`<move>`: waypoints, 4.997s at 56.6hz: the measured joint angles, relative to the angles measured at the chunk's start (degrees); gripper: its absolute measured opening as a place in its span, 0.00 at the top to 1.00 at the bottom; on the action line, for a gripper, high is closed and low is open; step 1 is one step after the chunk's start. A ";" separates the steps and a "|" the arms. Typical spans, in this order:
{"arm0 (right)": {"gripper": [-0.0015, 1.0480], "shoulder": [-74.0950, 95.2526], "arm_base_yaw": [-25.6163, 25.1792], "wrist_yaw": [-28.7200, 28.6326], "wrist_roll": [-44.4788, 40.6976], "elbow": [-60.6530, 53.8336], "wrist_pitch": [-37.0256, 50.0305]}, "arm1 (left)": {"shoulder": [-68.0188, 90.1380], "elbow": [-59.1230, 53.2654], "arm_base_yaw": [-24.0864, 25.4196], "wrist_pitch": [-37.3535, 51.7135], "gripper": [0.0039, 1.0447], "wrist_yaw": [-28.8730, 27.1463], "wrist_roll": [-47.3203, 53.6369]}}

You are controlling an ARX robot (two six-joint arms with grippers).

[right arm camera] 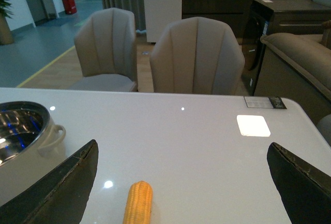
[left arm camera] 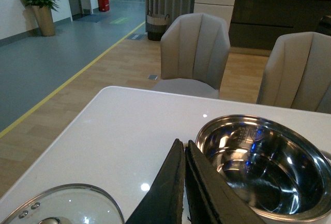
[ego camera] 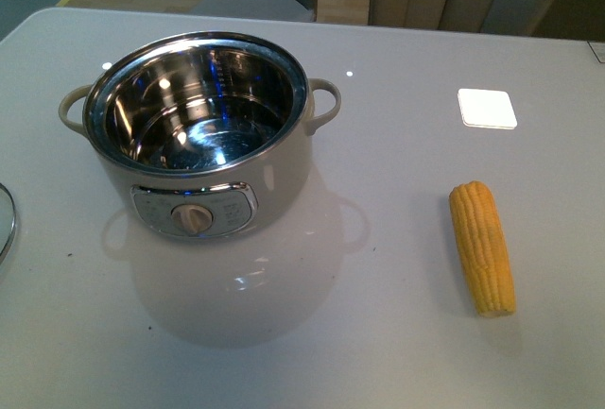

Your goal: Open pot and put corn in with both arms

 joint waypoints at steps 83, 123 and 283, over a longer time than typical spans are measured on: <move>0.08 0.00 0.00 0.00 0.00 0.00 -0.02 | -39.91 0.00 -8.61 -38.84 0.97 -8.41 0.09; 0.08 2.64 -0.48 -2.01 1.68 2.12 -5.77 | -39.91 0.00 -8.61 -38.84 0.07 -8.41 0.22; 0.78 108.17 11.65 -2.73 9.35 32.15 12.61 | -39.93 0.00 -8.61 -38.88 0.06 -8.41 0.22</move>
